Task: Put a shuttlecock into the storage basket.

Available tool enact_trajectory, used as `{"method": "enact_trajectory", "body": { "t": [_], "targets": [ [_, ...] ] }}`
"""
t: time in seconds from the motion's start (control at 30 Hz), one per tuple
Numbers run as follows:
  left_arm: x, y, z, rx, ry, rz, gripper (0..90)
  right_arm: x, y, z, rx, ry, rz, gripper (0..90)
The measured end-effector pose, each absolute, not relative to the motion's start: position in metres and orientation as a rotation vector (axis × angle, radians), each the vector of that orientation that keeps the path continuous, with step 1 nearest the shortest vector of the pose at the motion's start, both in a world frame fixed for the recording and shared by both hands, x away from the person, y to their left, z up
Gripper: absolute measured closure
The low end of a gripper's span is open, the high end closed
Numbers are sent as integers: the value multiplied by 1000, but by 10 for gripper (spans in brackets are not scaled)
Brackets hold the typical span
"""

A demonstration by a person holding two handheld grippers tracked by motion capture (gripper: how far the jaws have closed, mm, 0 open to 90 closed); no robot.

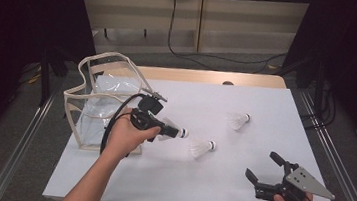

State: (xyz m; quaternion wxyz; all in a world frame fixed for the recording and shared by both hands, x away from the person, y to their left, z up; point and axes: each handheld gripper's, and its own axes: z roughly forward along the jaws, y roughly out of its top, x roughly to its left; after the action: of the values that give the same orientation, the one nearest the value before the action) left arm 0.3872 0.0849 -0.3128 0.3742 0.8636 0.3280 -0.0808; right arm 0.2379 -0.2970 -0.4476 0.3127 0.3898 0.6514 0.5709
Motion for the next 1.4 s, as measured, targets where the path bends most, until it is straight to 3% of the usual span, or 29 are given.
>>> {"method": "enact_trajectory", "body": {
  "t": [1.4],
  "targets": [
    [401,85,-270,2248,832,-175,895,238,-297,-447,1026,1717,1509,16]
  ]
}}
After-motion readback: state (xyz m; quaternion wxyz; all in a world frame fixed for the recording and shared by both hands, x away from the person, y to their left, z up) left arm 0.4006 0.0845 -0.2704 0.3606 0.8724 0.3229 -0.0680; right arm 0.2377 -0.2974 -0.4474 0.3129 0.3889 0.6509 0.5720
